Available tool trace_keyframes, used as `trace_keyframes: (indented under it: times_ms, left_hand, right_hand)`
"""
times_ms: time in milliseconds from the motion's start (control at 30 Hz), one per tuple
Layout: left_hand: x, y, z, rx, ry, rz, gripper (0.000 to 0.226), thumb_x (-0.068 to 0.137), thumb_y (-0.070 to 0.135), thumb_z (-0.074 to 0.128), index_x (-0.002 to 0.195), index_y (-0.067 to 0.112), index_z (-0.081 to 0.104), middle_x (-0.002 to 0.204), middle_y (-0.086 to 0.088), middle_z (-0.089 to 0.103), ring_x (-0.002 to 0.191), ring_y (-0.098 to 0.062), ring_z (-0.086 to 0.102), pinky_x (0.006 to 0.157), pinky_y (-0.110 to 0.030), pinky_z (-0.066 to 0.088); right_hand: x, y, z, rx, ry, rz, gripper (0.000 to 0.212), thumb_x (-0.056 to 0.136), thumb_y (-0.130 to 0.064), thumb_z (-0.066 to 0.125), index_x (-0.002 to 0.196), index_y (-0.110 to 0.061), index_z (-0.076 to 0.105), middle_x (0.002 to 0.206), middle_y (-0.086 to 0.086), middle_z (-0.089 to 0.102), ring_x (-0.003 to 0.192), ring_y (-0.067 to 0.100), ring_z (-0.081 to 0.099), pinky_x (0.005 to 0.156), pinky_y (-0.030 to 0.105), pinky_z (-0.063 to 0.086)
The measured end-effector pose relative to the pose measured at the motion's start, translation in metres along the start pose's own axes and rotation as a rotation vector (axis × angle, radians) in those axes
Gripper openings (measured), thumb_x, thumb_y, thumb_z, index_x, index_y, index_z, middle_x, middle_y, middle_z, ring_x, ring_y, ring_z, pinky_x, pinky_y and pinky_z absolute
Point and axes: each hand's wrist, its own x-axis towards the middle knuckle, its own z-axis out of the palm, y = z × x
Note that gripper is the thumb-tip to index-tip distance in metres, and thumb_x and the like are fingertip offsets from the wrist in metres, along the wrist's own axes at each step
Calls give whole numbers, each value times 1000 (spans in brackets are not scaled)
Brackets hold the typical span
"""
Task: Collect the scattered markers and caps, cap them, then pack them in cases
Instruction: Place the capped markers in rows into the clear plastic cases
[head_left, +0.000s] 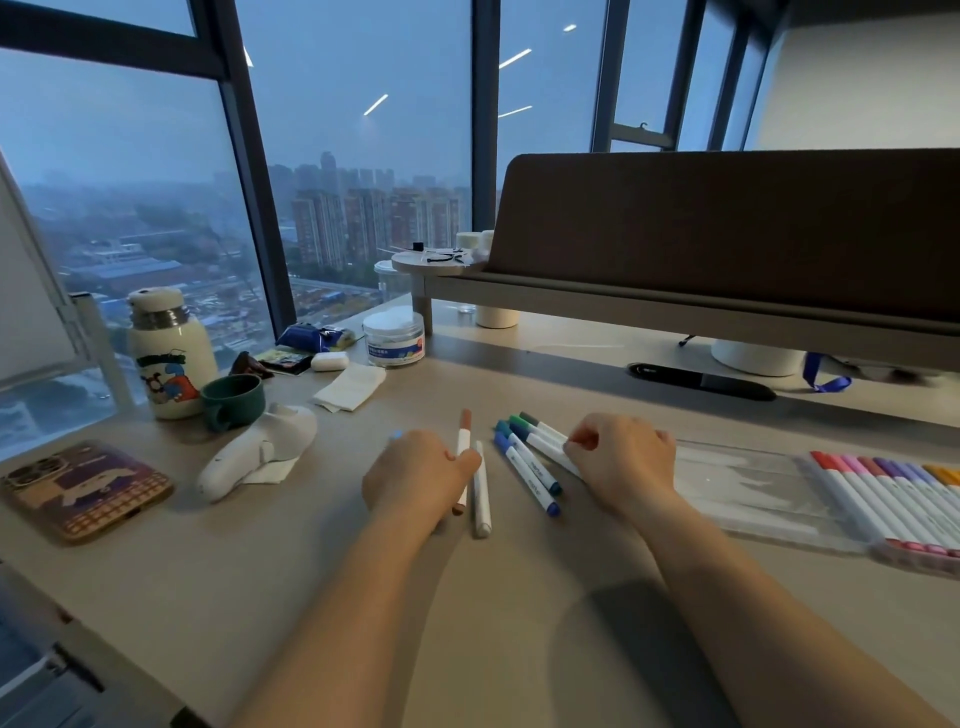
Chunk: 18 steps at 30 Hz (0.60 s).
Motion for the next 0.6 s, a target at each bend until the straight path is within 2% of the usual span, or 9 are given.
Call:
trace_keyframes:
  times_ms: [100, 200, 300, 367, 467, 533, 600]
  left_hand:
    - [-1, 0, -1, -169, 6, 18, 27, 90, 44, 51, 73, 24, 56, 70, 5, 62, 62, -9, 54, 55, -24, 38]
    - [0, 2, 2, -322, 15, 51, 18, 91, 40, 54, 84, 25, 58, 75, 9, 56, 68, -6, 51, 58, -24, 38]
    - [-1, 6, 5, -453, -18, 91, 16, 91, 39, 56, 89, 23, 60, 74, 11, 54, 68, -2, 49, 60, -24, 39]
    - [-4, 10, 7, -531, -34, 111, 20, 92, 36, 56, 93, 17, 63, 74, 9, 56, 68, -3, 50, 58, -19, 37]
    - [-10, 18, 7, -610, -63, 142, 19, 93, 32, 55, 92, 15, 63, 75, 5, 57, 71, -6, 53, 56, -16, 35]
    - [-14, 28, 7, -645, -81, 188, 19, 94, 30, 55, 85, 15, 63, 72, 4, 57, 67, -7, 52, 55, -18, 36]
    - [-16, 44, 10, -638, -118, 232, 21, 93, 31, 56, 83, 15, 64, 69, 4, 58, 64, -7, 51, 57, -20, 40]
  right_hand:
    - [-3, -2, 3, -119, -53, -51, 17, 93, -38, 53, 102, -31, 65, 100, -5, 64, 99, 18, 51, 96, 37, 32]
    - [-4, -7, 4, -249, -83, -83, 22, 95, -37, 48, 103, -24, 65, 98, -2, 62, 97, 20, 50, 94, 37, 33]
    - [-5, -11, 2, -238, -82, -58, 24, 96, -33, 44, 101, -19, 63, 97, 1, 62, 95, 22, 52, 93, 37, 34]
    - [-3, -9, -6, -119, -55, 13, 24, 95, -36, 45, 95, -20, 63, 87, 0, 63, 86, 21, 55, 88, 37, 37]
    - [7, 5, -27, 227, -106, 208, 25, 93, -42, 52, 81, -23, 64, 74, -2, 64, 73, 22, 58, 77, 38, 45]
    - [7, 22, -45, 477, -104, 307, 24, 91, -34, 58, 77, -18, 66, 68, 0, 62, 65, 20, 54, 66, 35, 45]
    - [0, 44, -62, 585, -83, 383, 22, 92, -25, 59, 82, -8, 68, 67, 3, 58, 59, 16, 47, 58, 29, 37]
